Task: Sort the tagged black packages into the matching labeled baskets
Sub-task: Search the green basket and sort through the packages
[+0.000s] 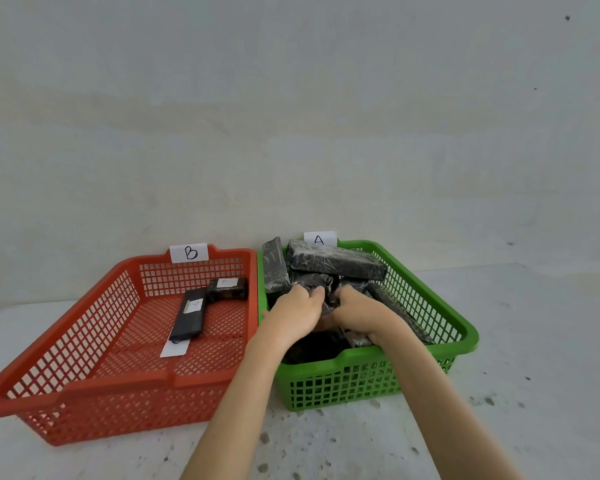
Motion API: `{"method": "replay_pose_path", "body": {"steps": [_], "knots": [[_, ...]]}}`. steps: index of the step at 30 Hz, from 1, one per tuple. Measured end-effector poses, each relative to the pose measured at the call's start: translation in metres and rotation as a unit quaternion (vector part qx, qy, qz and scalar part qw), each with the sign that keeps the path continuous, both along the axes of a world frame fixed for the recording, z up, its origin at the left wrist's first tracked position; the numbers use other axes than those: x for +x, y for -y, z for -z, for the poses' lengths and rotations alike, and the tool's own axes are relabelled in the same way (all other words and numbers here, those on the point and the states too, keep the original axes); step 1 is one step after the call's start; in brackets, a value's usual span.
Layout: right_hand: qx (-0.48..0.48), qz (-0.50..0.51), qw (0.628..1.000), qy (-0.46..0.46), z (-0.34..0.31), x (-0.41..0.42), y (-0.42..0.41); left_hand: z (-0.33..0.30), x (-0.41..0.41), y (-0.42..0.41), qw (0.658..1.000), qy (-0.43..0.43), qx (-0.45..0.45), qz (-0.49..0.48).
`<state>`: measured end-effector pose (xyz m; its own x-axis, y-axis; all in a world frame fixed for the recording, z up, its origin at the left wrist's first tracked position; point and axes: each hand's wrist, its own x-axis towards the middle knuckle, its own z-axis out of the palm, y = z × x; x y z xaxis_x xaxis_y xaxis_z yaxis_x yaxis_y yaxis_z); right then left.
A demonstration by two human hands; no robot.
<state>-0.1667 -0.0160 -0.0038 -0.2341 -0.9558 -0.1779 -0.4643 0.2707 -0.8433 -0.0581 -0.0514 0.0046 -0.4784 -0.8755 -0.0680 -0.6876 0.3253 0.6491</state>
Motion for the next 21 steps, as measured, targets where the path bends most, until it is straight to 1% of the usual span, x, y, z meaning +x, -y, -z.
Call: {"method": "replay_pose_path", "body": {"steps": [2, 5, 8, 9, 10, 11, 12, 13, 14, 15, 16, 17, 18, 19, 20, 21], "knots": [[-0.012, 0.017, 1.0, 0.014, -0.002, -0.001, 0.001, -0.003, 0.005, 0.003, 1.0, -0.012, 0.0, -0.007], [-0.046, 0.004, 0.999, -0.026, -0.005, 0.003, -0.001, -0.005, 0.012, 0.008, 0.999, -0.045, -0.008, -0.019], [-0.113, -0.002, 0.985, -0.131, -0.023, 0.004, -0.014, -0.013, 0.021, 0.018, 0.988, -0.148, -0.002, -0.052], [-0.156, 0.005, 0.976, -0.153, -0.031, 0.001, -0.02, -0.016, 0.025, 0.021, 0.978, -0.193, 0.0, -0.08], [-0.207, 0.014, 0.966, -0.155, -0.041, -0.001, -0.027, -0.02, 0.03, 0.022, 0.963, -0.247, 0.017, -0.104], [-0.267, 0.02, 0.953, -0.144, -0.051, -0.003, -0.036, -0.023, 0.033, 0.022, 0.938, -0.317, 0.079, -0.112], [-0.33, 0.016, 0.933, -0.142, -0.06, -0.005, -0.044, -0.027, 0.036, 0.019, 0.897, -0.394, 0.178, -0.091], [-0.383, 0.001, 0.911, -0.152, -0.066, -0.005, -0.05, -0.03, 0.039, 0.016, 0.827, -0.475, 0.3, -0.034], [-0.423, -0.019, 0.89, -0.169, -0.071, -0.004, -0.055, -0.033, 0.041, 0.012, 0.745, -0.537, 0.395, 0.032], [-0.445, -0.032, 0.875, -0.186, -0.073, -0.001, -0.056, -0.035, 0.042, 0.007, 0.688, -0.574, 0.436, 0.083], [-0.454, -0.035, 0.868, -0.196, -0.073, 0.002, -0.055, -0.037, 0.04, 0.002, 0.661, -0.597, 0.439, 0.121], [-0.457, -0.036, 0.866, -0.198, -0.071, 0.005, -0.052, -0.037, 0.037, -0.001, 0.656, -0.61, 0.42, 0.143], [-0.454, -0.037, 0.869, -0.191, -0.069, 0.009, -0.048, -0.037, 0.033, -0.005, 0.661, -0.622, 0.393, 0.15], [-0.448, -0.034, 0.878, -0.167, -0.067, 0.012, -0.044, -0.037, 0.029, -0.007, 0.664, -0.634, 0.371, 0.141], [-0.44, -0.019, 0.89, -0.121, -0.064, 0.014, -0.041, -0.035, 0.027, -0.007, 0.661, -0.647, 0.358, 0.131], [-0.426, 0.007, 0.903, -0.053, -0.061, 0.015, -0.038, -0.033, 0.025, -0.005, 0.655, -0.659, 0.347, 0.126]]}}
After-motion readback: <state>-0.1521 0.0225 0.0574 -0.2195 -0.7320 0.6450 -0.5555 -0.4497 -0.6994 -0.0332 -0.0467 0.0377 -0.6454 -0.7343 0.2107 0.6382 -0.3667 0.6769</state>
